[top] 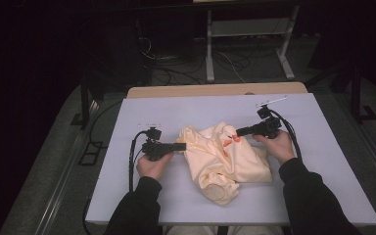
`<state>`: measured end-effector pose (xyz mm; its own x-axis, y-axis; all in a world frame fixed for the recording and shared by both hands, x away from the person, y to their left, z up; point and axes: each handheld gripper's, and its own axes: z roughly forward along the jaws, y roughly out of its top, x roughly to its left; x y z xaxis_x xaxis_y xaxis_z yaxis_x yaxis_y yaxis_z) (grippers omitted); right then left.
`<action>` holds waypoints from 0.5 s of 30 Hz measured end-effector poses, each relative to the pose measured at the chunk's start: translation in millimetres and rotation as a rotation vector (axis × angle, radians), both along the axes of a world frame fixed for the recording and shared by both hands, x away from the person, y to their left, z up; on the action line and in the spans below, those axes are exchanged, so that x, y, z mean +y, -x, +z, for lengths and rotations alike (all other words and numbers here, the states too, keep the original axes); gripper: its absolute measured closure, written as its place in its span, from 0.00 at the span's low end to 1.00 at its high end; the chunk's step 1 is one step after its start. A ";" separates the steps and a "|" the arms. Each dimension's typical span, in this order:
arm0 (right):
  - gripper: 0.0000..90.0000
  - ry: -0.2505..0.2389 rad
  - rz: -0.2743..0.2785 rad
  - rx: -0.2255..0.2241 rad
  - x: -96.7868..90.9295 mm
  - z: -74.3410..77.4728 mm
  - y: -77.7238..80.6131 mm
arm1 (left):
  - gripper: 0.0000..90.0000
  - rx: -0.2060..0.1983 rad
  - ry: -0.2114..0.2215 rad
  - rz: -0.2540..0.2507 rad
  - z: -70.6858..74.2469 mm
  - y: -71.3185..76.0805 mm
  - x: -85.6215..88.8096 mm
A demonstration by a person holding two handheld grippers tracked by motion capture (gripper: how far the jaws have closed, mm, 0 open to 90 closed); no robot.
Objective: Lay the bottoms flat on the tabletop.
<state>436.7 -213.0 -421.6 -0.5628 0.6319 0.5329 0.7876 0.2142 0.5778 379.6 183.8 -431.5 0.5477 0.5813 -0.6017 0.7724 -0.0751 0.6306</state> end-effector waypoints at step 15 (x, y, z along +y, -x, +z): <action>0.91 -0.001 -0.111 0.008 -33.9 21.8 -2.9 | 0.93 -0.007 -0.138 -0.134 43.2 -39.3 7.6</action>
<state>439.6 -246.9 -399.8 -0.4849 0.6897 0.5377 0.8112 0.1248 0.5713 418.9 191.4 -388.4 0.6301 0.5796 -0.5168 0.7450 -0.2635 0.6128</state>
